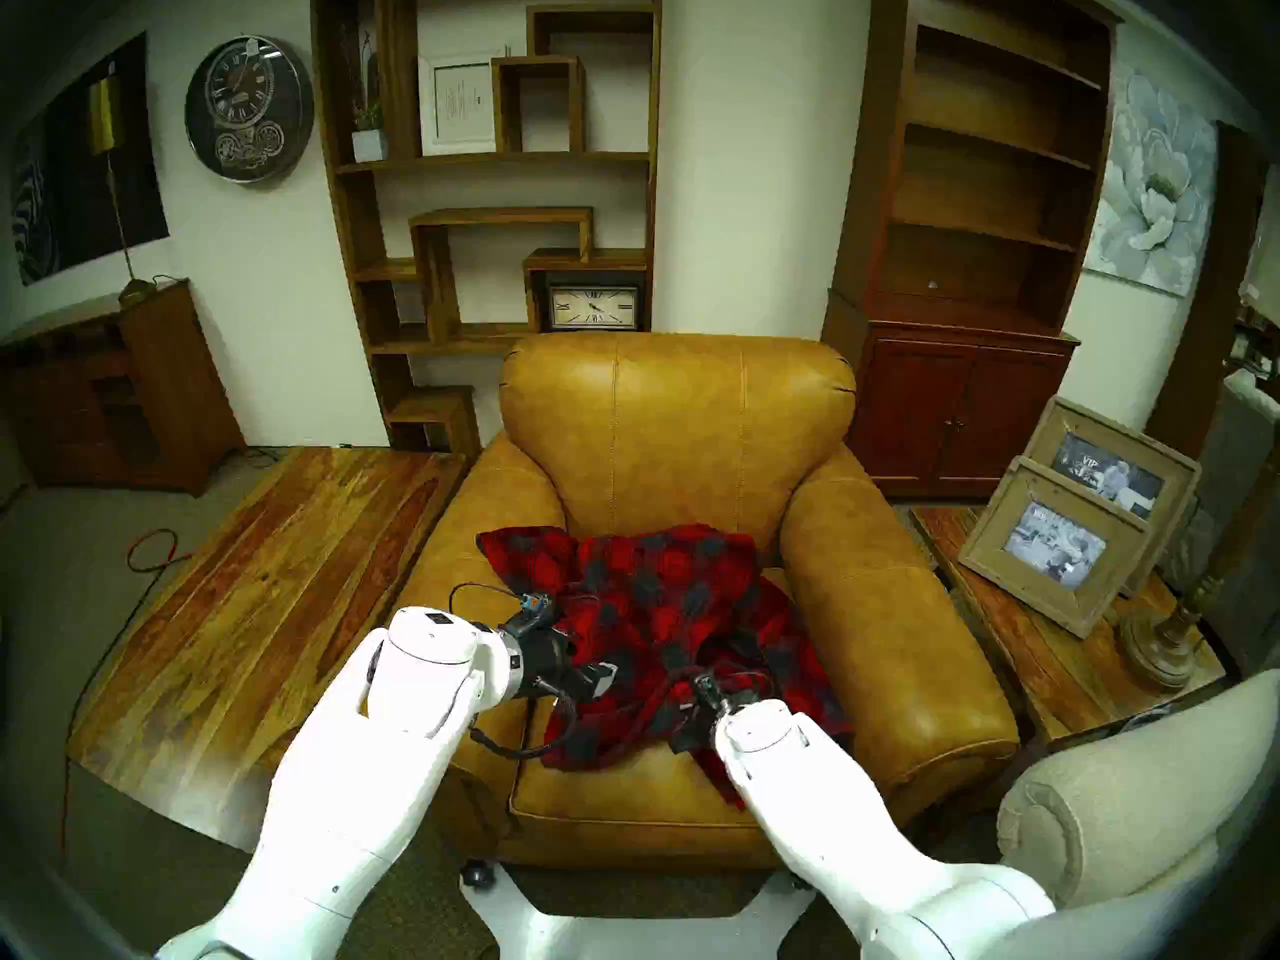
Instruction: Move the blanket from sofa and drape it over the sofa arm
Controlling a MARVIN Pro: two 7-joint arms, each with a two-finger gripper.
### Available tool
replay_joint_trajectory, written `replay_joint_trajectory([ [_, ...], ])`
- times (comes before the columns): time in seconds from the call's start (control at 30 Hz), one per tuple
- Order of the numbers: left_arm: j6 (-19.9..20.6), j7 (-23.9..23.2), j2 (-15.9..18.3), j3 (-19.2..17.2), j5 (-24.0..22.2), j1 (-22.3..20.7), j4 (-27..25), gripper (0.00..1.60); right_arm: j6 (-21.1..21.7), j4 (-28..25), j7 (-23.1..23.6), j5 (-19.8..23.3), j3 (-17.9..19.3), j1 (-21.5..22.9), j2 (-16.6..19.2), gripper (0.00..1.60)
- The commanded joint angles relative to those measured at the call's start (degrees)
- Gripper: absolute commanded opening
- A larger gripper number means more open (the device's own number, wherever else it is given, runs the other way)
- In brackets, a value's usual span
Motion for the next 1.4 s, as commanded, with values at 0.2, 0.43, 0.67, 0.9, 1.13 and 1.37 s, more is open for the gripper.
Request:
replay_joint_trajectory([
  [0.2, -0.2, 0.0, -0.1, 0.0, 0.0, -0.5, -0.7, 1.60, -3.9, -10.3, 5.2, -2.2, 7.3, 7.0, 10.7, 0.00],
  [0.43, -0.2, -0.1, -0.1, 0.0, 0.0, -0.5, -0.6, 1.60, -4.5, -13.7, 8.2, -3.9, 11.7, 7.5, 14.4, 0.00],
  [0.67, -0.2, -0.1, -0.1, 0.0, 0.0, -0.5, -0.5, 1.60, -5.1, -16.7, 11.9, -6.2, 17.1, 7.5, 18.7, 0.00],
  [0.9, -0.2, -0.2, -0.2, 0.0, 0.0, -0.6, -0.4, 1.60, -5.7, -17.6, 17.4, -9.9, 24.2, 5.9, 23.2, 0.00],
  [1.13, -0.2, -0.3, -0.2, 0.0, 0.0, -0.6, -0.4, 1.60, -7.6, -17.9, 23.9, -13.5, 29.3, 4.2, 27.6, 0.00],
  [1.37, -0.2, -0.3, -0.2, 0.0, 0.0, -0.7, -0.5, 1.60, -11.2, -17.7, 32.0, -17.0, 34.1, 3.4, 30.7, 0.00],
])
